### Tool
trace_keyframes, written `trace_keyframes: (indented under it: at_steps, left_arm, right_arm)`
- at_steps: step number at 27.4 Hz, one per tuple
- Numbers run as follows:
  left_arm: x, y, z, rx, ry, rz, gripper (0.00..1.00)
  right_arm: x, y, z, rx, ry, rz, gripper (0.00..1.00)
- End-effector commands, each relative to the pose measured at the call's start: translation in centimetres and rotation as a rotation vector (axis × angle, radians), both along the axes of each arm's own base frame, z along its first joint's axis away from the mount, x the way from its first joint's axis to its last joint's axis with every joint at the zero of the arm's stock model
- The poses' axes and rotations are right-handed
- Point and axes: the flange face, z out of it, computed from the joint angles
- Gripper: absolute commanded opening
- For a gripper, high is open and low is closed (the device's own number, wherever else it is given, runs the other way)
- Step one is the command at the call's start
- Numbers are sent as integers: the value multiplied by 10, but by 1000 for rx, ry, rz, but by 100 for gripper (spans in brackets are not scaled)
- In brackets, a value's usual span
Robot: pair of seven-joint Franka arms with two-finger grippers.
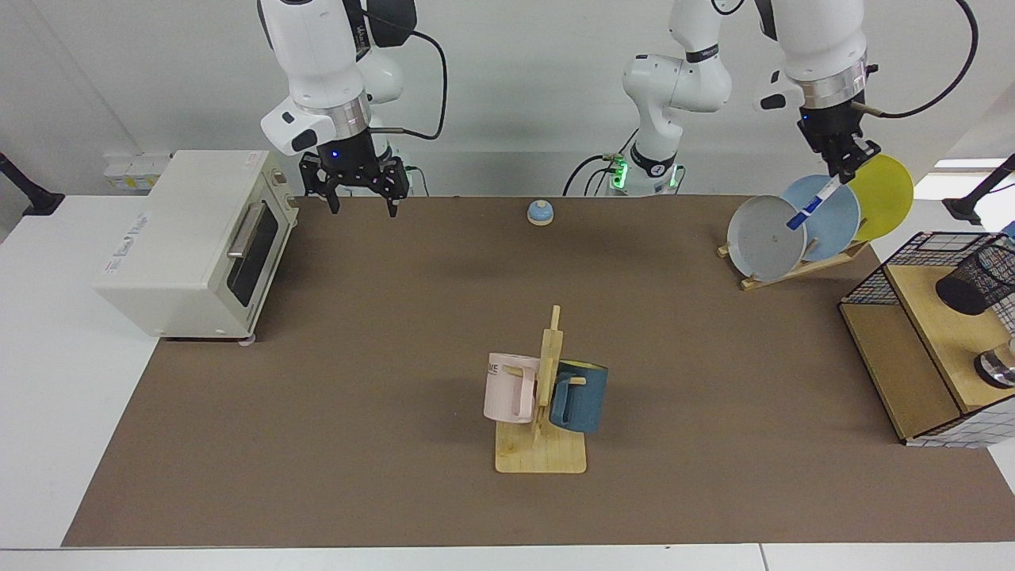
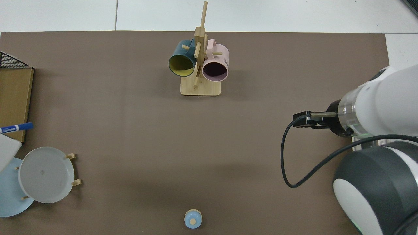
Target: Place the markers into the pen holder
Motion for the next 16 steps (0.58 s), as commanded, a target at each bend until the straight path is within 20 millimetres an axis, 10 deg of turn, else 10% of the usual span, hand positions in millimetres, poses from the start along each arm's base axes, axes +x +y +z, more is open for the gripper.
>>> trace_keyframes:
  at_steps: [1,16]
  left_arm:
    - [15,35,16,103,-13,24,0]
    - [50,146,56,342,59,-186,0]
  right_arm:
    - [17,-14,22,-23,23,72,100]
    - [37,-29,38,-46,26,95,100]
